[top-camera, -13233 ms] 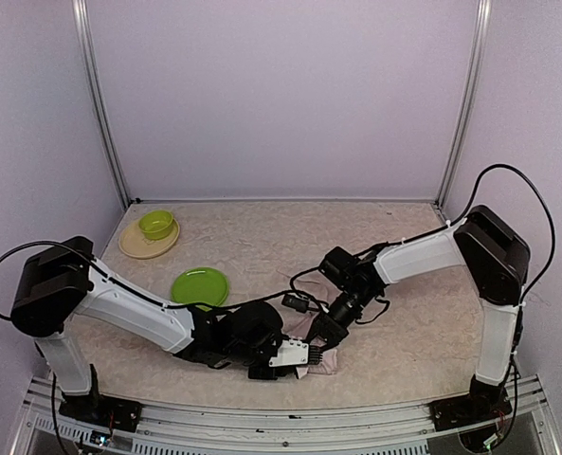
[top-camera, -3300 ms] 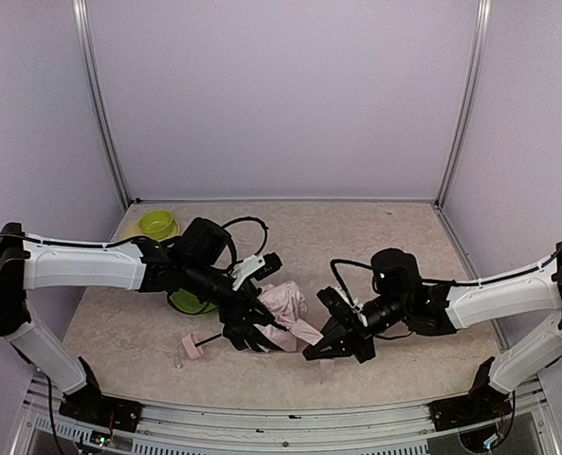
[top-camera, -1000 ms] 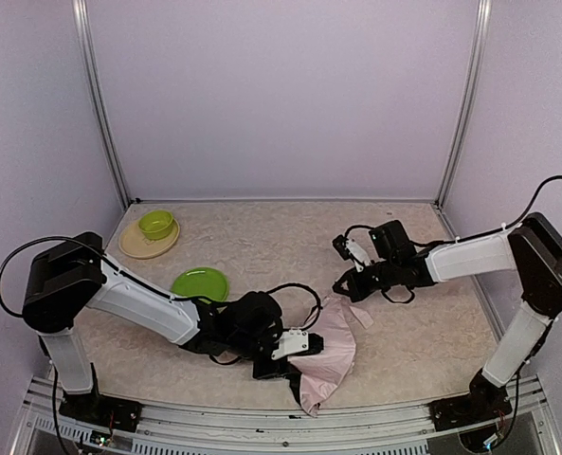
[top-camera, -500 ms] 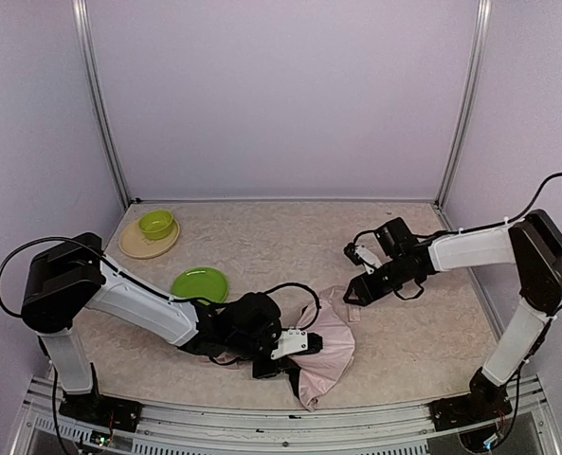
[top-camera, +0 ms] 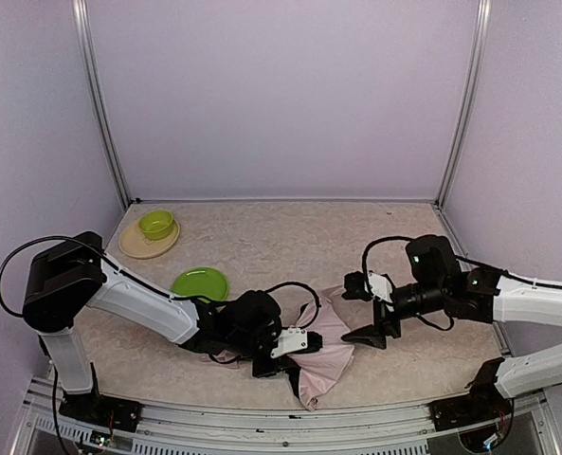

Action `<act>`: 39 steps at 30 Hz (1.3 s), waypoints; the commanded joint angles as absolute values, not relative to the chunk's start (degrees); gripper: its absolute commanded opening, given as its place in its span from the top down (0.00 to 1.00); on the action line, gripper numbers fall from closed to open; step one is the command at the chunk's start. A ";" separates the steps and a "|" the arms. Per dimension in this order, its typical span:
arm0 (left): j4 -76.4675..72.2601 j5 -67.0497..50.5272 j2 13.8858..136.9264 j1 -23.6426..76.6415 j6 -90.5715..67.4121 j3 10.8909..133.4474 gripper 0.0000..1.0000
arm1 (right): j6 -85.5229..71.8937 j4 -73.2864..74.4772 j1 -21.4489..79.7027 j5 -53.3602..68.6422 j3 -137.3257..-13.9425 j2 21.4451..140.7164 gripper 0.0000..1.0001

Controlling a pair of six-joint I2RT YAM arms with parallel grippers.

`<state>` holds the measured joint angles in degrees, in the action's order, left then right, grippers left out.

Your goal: Put away the umbrella

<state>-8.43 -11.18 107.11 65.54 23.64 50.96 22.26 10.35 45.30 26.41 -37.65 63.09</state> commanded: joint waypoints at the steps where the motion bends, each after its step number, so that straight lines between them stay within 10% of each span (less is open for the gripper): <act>1: 0.51 -9.11 109.88 64.60 24.02 49.70 0.86 | 27.53 -2.68 48.36 28.73 -30.06 62.06 0.06; 20: -9.32 -10.17 101.71 63.49 23.41 42.02 0.99 | 16.76 -18.68 54.72 19.54 -29.44 89.90 0.05; 39: -13.19 -15.14 89.75 62.22 25.48 38.77 1.00 | 24.04 -35.56 55.24 29.92 -27.69 90.91 0.14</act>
